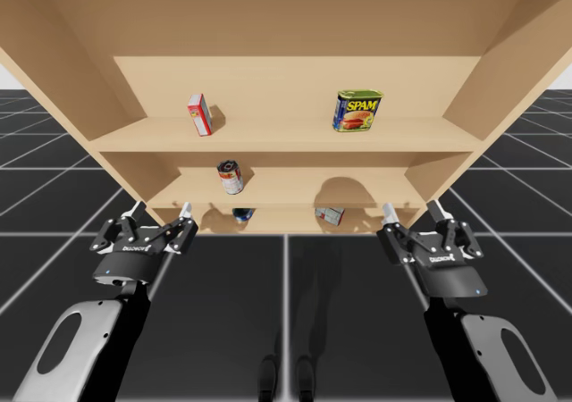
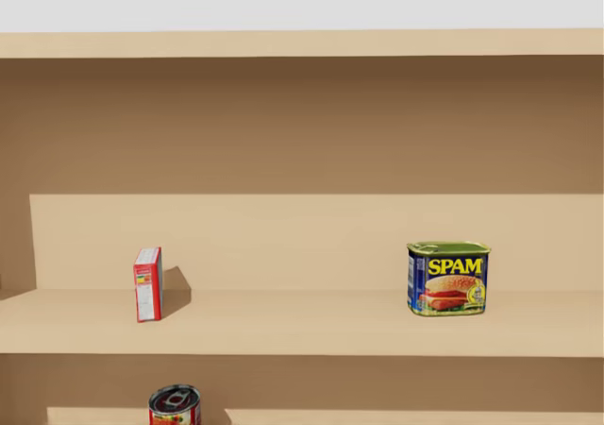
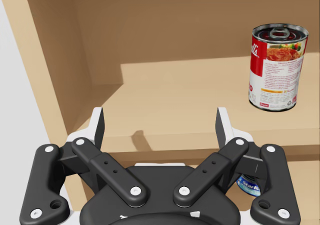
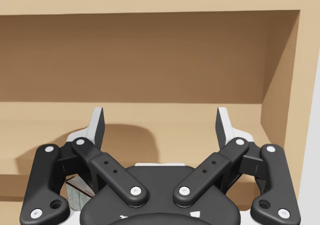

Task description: Look through the shelves, find the pudding box, and take it.

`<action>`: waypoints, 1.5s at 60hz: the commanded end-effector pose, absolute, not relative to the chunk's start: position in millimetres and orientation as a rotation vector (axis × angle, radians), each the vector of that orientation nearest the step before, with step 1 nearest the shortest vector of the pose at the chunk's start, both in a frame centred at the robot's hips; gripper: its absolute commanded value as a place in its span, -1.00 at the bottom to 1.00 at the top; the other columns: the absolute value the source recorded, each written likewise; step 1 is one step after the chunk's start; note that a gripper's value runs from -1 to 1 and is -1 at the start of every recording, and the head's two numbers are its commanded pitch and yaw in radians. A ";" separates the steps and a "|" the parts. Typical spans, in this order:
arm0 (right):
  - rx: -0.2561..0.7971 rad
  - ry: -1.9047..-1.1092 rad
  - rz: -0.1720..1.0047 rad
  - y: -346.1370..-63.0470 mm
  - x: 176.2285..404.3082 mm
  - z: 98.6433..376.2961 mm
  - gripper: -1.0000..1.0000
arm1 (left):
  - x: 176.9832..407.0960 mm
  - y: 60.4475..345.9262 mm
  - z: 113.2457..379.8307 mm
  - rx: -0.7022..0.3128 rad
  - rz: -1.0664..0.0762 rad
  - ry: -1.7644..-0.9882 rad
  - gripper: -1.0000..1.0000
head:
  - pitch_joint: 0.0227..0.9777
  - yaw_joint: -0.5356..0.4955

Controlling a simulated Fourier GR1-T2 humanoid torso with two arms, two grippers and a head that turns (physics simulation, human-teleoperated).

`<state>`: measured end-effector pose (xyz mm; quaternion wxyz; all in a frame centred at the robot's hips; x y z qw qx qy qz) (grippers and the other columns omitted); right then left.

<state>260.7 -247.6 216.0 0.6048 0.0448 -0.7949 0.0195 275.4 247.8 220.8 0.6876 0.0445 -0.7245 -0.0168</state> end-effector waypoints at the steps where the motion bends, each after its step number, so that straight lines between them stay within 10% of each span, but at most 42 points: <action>1: 0.093 -1.841 0.023 -246.1 259.2 215.5 -1.00 | 275.3 247.3 220.9 0.099 -0.042 -1.621 -1.00 | -0.78 0.08; 56: 0.067 -1.774 0.123 -241.8 262.3 210.0 -1.00 | 272.6 244.0 219.3 0.106 -0.099 -1.610 -1.00 | 0.32 -0.16; 90: 0.197 -1.721 0.129 -235.3 252.2 215.1 -1.00 | 274.7 243.4 216.6 0.122 -0.083 -1.590 -1.00 | 0.47 -0.35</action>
